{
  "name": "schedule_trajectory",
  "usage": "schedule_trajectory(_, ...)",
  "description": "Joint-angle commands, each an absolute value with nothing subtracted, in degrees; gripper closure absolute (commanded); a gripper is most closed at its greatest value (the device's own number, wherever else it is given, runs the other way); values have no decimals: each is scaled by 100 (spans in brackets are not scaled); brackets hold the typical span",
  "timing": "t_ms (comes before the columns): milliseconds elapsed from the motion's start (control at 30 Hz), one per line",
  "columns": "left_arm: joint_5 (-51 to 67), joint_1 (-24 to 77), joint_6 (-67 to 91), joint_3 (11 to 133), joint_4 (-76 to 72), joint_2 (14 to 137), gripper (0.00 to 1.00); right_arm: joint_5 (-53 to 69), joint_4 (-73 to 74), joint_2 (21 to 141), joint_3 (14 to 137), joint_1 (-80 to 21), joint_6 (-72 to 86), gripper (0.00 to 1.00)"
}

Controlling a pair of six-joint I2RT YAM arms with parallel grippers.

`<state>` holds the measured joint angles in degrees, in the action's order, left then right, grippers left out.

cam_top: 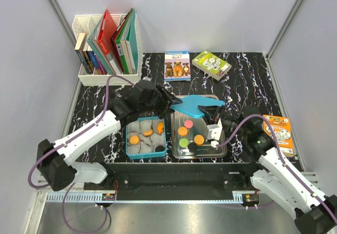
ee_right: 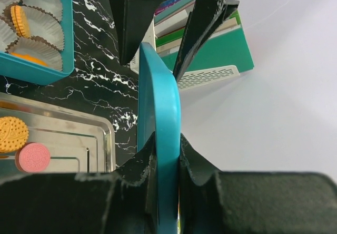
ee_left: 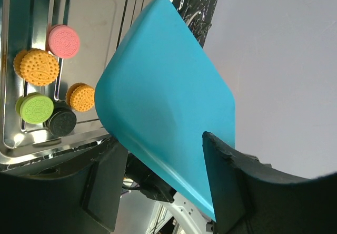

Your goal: Pack the cookies

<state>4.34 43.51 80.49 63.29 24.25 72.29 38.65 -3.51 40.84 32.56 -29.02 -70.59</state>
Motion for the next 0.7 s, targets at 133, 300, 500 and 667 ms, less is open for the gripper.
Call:
schedule_trajectory(133,527,4368,7998,6864,1741,7760,71,4034,-694,3894,3384,-2988,-6952,100)
schedule_trajectory(300,676,4368,7989,6794,1442,7875,100,4087,-651,3893,3392,-3015,-6934,100)
schedule_trajectory(500,712,4342,7823,6733,1143,7875,100,4113,-667,3920,3428,-3059,-6786,81)
schedule_trajectory(667,800,4009,7690,6601,844,7708,100,4017,-914,3832,3480,-3059,-5987,0)
